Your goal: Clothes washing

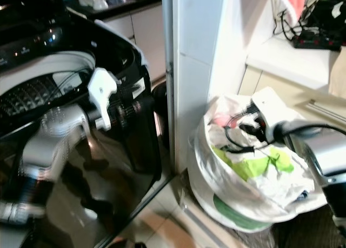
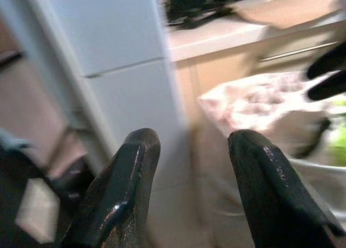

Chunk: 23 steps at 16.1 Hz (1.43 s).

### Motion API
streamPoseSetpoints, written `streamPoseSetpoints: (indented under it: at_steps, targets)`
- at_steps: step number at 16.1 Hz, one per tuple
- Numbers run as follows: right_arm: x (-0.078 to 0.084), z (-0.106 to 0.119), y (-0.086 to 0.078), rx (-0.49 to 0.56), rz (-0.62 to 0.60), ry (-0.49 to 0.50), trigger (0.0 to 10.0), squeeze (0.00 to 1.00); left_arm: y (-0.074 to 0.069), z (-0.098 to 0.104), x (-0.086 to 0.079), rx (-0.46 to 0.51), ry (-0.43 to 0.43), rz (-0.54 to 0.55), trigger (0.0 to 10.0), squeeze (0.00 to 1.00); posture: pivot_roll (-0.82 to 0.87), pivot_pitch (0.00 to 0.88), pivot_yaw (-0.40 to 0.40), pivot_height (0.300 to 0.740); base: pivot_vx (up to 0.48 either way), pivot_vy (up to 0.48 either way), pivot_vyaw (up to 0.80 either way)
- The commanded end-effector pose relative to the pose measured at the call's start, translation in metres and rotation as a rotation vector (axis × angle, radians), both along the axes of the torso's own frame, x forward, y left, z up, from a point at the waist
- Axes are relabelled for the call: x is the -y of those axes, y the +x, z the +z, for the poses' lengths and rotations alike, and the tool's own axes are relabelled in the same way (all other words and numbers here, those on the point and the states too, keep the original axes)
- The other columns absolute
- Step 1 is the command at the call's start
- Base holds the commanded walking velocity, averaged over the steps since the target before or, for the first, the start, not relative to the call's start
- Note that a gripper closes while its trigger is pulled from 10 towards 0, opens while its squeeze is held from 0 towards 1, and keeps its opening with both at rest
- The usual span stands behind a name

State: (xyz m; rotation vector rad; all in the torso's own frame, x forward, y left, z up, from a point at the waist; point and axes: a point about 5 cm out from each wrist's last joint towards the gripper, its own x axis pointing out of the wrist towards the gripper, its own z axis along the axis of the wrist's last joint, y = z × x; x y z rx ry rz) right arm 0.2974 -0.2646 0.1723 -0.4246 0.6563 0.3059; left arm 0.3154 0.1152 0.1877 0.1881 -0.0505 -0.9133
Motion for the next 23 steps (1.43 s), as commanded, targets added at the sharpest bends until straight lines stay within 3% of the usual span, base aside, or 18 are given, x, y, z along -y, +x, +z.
streamPoseSetpoints:
  at_steps: [1, 5, 6, 7, 8, 10, 11, 12, 13, 23]
  targets:
    - [0.004, -0.008, -0.003, -0.044, 0.037, -0.019, 10.0, 1.0, -0.015, 0.001, 0.01, -0.014, -0.016, -0.074, 10.0, 0.0, -0.06, 0.0, 0.09, 0.74, 0.0, 0.0, 0.0]
    - [0.016, -0.041, -0.006, -0.149, 0.069, -0.093, 10.0, 1.0, -0.044, -0.014, 0.026, -0.072, -0.025, -0.124, 10.0, 0.0, -0.06, 0.004, 0.088, 0.74, 0.0, 0.0, 0.0]
    - [0.02, -0.046, -0.004, -0.142, 0.046, -0.13, 10.0, 0.76, -0.049, -0.015, 0.03, -0.081, -0.044, -0.135, 10.0, 0.0, -0.06, 0.004, 0.088, 0.74, 0.0, 0.0, 0.0]
    - [0.023, -0.05, -0.002, -0.128, 0.048, -0.175, 10.0, 0.0, -0.053, -0.014, 0.033, -0.077, -0.065, -0.135, 10.0, 0.0, -0.06, 0.005, 0.088, 0.74, 0.0, 0.0, 0.0]
    - [0.026, -0.054, 0.0, -0.117, 0.037, -0.191, 10.0, 0.0, -0.055, -0.013, 0.035, -0.082, -0.084, -0.135, 10.0, 0.0, -0.06, 0.005, 0.088, 0.74, 0.0, 0.0, 0.0]
    - [0.024, -0.059, 0.002, -0.109, 0.032, -0.12, 9.8, 0.0, -0.062, -0.015, 0.039, -0.101, -0.078, -0.164, 10.0, 0.0, -0.06, 0.004, 0.086, 0.74, 0.0, 0.0, 0.0]
    - [0.024, -0.06, 0.003, -0.106, 0.028, -0.091, 6.5, 0.0, -0.064, -0.017, 0.04, -0.107, -0.07, -0.168, 10.0, 0.0, -0.06, 0.004, 0.086, 0.74, 0.0, 0.0, 0.0]
    - [0.026, -0.062, 0.005, -0.107, 0.03, -0.098, 0.9, 0.0, -0.065, -0.017, 0.039, -0.111, -0.07, -0.162, 10.0, 0.0, -0.05, 0.003, 0.085, 0.74, 0.0, 0.0, 0.0]
    - [0.027, -0.063, 0.005, -0.108, 0.032, -0.104, 0.0, 0.0, -0.065, -0.016, 0.039, -0.111, -0.072, -0.158, 10.0, 0.0, -0.05, 0.003, 0.085, 0.74, 0.0, 0.0, 0.0]
    - [0.038, -0.062, 0.008, -0.106, 0.024, -0.098, 0.0, 0.0, -0.065, -0.016, 0.037, -0.123, -0.076, -0.129, 10.0, 0.0, -0.06, 0.0, 0.082, 0.74, 0.0, 0.0, 0.0]
